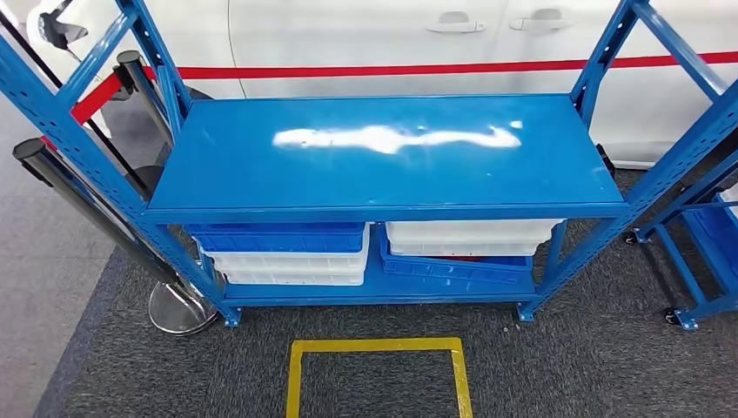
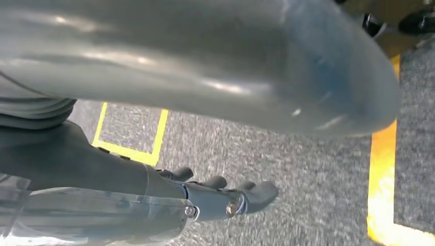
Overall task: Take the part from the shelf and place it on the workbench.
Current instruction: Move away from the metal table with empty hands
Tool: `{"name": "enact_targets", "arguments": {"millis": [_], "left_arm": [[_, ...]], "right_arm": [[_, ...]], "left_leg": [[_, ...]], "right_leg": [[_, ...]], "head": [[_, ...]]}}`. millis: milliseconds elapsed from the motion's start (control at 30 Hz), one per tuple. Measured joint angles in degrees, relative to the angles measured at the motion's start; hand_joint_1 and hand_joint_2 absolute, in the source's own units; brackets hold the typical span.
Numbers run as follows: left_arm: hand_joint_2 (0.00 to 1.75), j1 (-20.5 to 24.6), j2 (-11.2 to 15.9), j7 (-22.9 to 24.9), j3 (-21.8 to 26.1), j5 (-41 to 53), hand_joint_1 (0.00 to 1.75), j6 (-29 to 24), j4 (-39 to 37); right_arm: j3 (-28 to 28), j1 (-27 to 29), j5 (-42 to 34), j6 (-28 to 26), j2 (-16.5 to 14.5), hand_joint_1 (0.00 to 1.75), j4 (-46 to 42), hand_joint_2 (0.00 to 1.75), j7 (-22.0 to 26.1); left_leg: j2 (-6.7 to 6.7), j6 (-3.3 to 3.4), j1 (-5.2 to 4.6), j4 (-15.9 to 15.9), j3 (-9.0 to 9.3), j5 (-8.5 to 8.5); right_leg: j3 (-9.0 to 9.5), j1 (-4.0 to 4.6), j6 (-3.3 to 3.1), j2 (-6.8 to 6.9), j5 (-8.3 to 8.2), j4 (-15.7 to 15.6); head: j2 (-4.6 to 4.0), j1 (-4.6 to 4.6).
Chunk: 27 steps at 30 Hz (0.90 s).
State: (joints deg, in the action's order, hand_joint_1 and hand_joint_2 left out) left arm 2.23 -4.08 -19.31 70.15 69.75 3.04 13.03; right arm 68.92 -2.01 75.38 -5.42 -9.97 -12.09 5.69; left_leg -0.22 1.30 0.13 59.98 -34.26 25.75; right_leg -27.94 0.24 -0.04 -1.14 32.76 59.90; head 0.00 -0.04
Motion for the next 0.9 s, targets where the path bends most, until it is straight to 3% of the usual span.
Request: {"name": "enact_targets", "arguments": {"millis": [67, 133, 167, 200, 233, 300, 333, 367, 500, 567, 633, 667, 700, 733, 767, 833, 900], "left_arm": [[0.00, 0.14, -0.06, -0.01, -0.01, 0.00, 0.00, 0.00, 0.00], [0.00, 0.19, -0.06, 0.01, -0.01, 0.01, 0.00, 0.00, 0.00], [0.00, 0.19, -0.07, 0.01, 0.00, 0.01, 0.00, 0.00, 0.00], [0.00, 0.17, -0.08, 0.01, 0.00, 0.01, 0.00, 0.00, 0.00], [0.00, 0.15, -0.10, 0.01, 0.01, 0.01, 0.00, 0.00, 0.00], [0.00, 0.14, -0.16, 0.01, 0.01, 0.01, 0.00, 0.00, 0.00], [0.00, 0.16, -0.19, 0.02, 0.01, 0.01, 0.00, 0.00, 0.00], [0.00, 0.21, -0.20, 0.02, 0.01, 0.00, 0.00, 0.00, 0.00], [0.00, 0.31, -0.20, 0.02, -0.01, 0.02, 0.00, 0.00, 0.00], [0.00, 0.27, -0.21, 0.03, -0.01, 0.03, 0.00, -0.02, 0.00], [0.00, 0.23, -0.21, 0.05, -0.01, 0.05, 0.00, -0.16, 0.00], [0.00, 0.18, -0.21, 0.10, 0.00, 0.06, 0.00, -0.30, 0.00], [0.00, 0.13, -0.22, 0.17, 0.01, 0.07, 0.00, -0.46, 0.00], [0.00, 0.10, -0.24, 0.26, 0.01, 0.08, 0.00, -0.61, 0.00], [0.00, 0.10, -0.24, 0.37, 0.01, 0.09, 0.00, -0.75, 0.00], [0.00, 0.17, -0.22, 0.54, 0.03, 0.11, 0.00, -0.98, 0.01], [0.00, 0.22, -0.22, 0.68, 0.07, 0.20, 0.00, -1.15, 0.01]], "right_arm": [[0.01, -0.04, 0.02, -0.01, 0.04, 0.00, -0.02, 0.00, -0.01], [0.02, -0.04, 0.03, 0.00, 0.04, 0.00, -0.02, 0.00, -0.02], [0.02, -0.01, 0.04, 0.01, 0.04, 0.00, -0.02, 0.00, -0.03], [0.02, 0.03, 0.05, 0.01, 0.04, 0.00, -0.02, 0.00, -0.05], [0.02, 0.07, 0.06, 0.02, 0.05, 0.00, -0.02, 0.00, -0.08], [0.02, 0.08, 0.07, 0.01, 0.08, 0.00, -0.02, 0.00, -0.09], [0.02, 0.03, 0.07, 0.01, 0.09, 0.00, -0.02, 0.00, -0.09], [0.02, -0.04, 0.07, 0.01, 0.10, 0.00, -0.02, 0.00, -0.09], [0.03, -0.10, 0.13, 0.09, 0.09, 0.00, -0.02, 0.00, -0.12], [0.04, -0.07, 0.22, 0.15, 0.10, 0.00, -0.02, 0.00, -0.17], [0.05, -0.03, 0.27, 0.15, 0.10, 0.00, -0.02, 0.00, -0.24], [0.06, -0.02, 0.28, 0.16, 0.09, 0.00, -0.02, 0.44, -0.28], [0.06, -0.01, 0.28, 0.18, 0.09, 0.00, -0.02, 0.87, -0.35], [0.06, -0.01, 0.29, 0.22, 0.09, 0.00, -0.02, 1.31, -0.43], [0.06, -0.01, 0.29, 0.27, 0.06, 0.00, -0.02, 1.75, -0.52], [0.07, -0.03, 0.29, 0.50, -0.02, 0.00, -0.02, 1.75, -0.64], [0.08, -0.05, 0.29, 0.72, -0.07, 0.00, -0.02, 1.75, -0.73]], "left_leg": [[0.12, 0.49, 0.34, -0.97, 0.55, -0.23], [0.20, 0.72, 0.38, -1.19, 0.75, -0.07], [0.22, 0.72, 0.39, -1.18, 0.85, 0.07], [0.21, 0.65, 0.41, -1.18, 1.02, 0.23], [0.18, 0.54, 0.44, -1.17, 1.28, 0.41], [0.12, 0.11, 0.45, -1.15, 1.88, 0.80], [0.10, -0.22, 0.37, -1.08, 2.10, 1.01], [0.10, -0.58, 0.28, -1.07, 2.21, 1.15], [0.13, -2.07, 0.39, -0.74, 2.27, 1.70], [0.14, -2.54, 0.53, 3.21, 0.63, 4.37], [0.14, -2.79, 0.56, 10.65, -2.70, 8.28], [0.14, -2.84, 0.57, 13.66, -4.05, 9.33], [0.14, -2.80, 0.56, 14.84, -4.57, 9.26], [0.14, -2.67, 0.56, 13.76, -4.01, 8.09], [0.14, -2.45, 0.53, 10.57, -2.46, 6.10], [0.14, -1.82, 0.35, 2.66, 1.26, 2.80], [0.14, -1.35, 0.07, -1.08, 2.89, 1.88]], "right_leg": [[-1.98, -0.18, 0.58, 0.34, 2.48, 4.11], [-6.09, -0.55, 1.13, 0.52, 5.33, 11.04], [-7.71, -0.77, 1.35, 0.56, 5.61, 13.33], [-8.46, -0.96, 1.54, 0.63, 4.75, 13.78], [-8.10, -1.13, 1.66, 0.72, 2.79, 12.04], [-5.32, -1.34, 1.65, 0.96, -1.85, 4.78], [-4.11, -1.29, 1.44, 1.00, -3.26, 1.70], [-3.41, -1.20, 1.16, 1.00, -3.85, -0.14], [-3.09, -1.05, -0.40, 0.89, -4.12, -1.25], [-3.00, -1.18, -1.12, 1.02, -4.42, -1.61], [-3.09, -1.02, -1.39, 1.08, -4.41, -1.59], [-3.10, -0.91, -1.44, 1.08, -4.38, -1.55], [-3.07, -0.83, -1.49, 1.07, -4.34, -1.50], [-2.99, -0.77, -1.50, 1.04, -4.28, -1.45], [-2.86, -0.73, -1.46, 1.00, -4.20, -1.41], [-2.65, -0.57, -1.19, 0.94, -3.97, -1.30], [-2.62, -0.45, -0.67, 0.89, -3.84, -1.27]], "head": [[0.00, 0.22], [0.00, 0.35], [0.00, 0.35], [0.00, 0.35], [0.00, 0.36], [0.00, 0.37], [0.00, 0.33], [0.00, 0.28], [0.00, 0.14], [0.00, -0.13], [0.00, -0.37], [0.00, -0.39], [0.00, -0.39], [0.00, -0.39], [0.00, -0.40], [0.00, -0.41], [0.00, -0.41]]}}
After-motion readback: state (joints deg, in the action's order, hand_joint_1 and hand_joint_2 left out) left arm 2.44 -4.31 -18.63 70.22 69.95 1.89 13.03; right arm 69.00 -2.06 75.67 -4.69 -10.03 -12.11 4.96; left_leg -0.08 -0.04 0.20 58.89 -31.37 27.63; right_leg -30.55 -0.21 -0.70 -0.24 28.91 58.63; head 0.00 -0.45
